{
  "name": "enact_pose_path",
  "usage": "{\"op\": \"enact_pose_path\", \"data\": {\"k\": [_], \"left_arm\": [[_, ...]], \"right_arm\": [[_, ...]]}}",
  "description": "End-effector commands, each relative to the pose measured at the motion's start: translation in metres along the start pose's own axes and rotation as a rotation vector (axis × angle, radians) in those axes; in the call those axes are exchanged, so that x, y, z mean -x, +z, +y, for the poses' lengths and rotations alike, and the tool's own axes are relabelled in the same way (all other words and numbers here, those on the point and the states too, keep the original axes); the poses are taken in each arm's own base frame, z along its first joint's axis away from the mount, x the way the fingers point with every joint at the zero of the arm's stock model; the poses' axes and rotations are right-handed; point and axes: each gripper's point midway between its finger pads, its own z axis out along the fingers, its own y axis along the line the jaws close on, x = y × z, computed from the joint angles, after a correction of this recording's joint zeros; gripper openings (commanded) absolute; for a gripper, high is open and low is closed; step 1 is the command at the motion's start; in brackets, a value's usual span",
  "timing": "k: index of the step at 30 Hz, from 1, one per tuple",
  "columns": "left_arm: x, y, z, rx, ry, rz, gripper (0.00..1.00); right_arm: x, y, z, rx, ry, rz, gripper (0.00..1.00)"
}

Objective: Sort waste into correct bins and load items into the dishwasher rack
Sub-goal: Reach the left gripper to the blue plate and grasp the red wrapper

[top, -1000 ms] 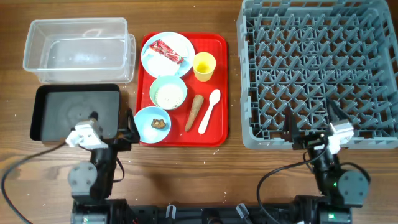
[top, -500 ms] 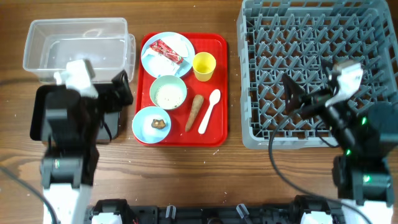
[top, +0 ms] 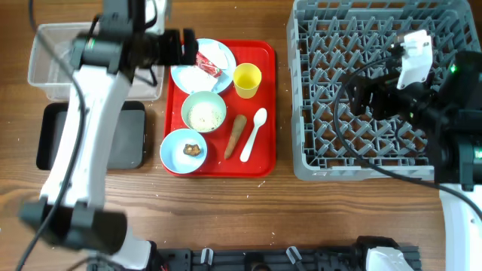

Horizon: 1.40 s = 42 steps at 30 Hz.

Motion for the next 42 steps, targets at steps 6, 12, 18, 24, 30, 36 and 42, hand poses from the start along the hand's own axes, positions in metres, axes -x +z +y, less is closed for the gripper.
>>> {"op": "enact_pose_path", "data": {"k": [6,12,18,24,30,36,42], "left_arm": [[0.004,0.051,-0.020,-0.090,0.033,0.065,1.00],[0.024,0.088,-0.008,-0.037,-0.064,-0.001,1.00],[0.004,0.158,0.021,0.127,-0.332,0.041,1.00],[-0.016,0.212,0.022,0.159,-0.358,0.066,1.00],[-0.038,0.244,0.038,0.243,-0.391,0.092,1.00],[-0.058,0.265,0.044,0.264,-0.386,0.138,1.00],[-0.084,0.282,0.051,0.290,-0.378,0.206,0.96]], "right_arm": [[-0.004,0.011,0.000,0.028,0.055,0.041,1.00],[-0.004,0.011,0.000,0.028,0.094,0.046,1.00],[-0.005,0.011,0.000,0.027,0.095,0.047,1.00],[-0.006,0.011,0.000,0.028,0.098,0.051,1.00],[-0.007,0.012,0.000,0.029,0.103,0.055,1.00],[-0.007,0.012,0.000,0.028,0.128,0.056,1.00],[-0.007,0.012,0.000,0.027,0.152,0.056,1.00]]}}
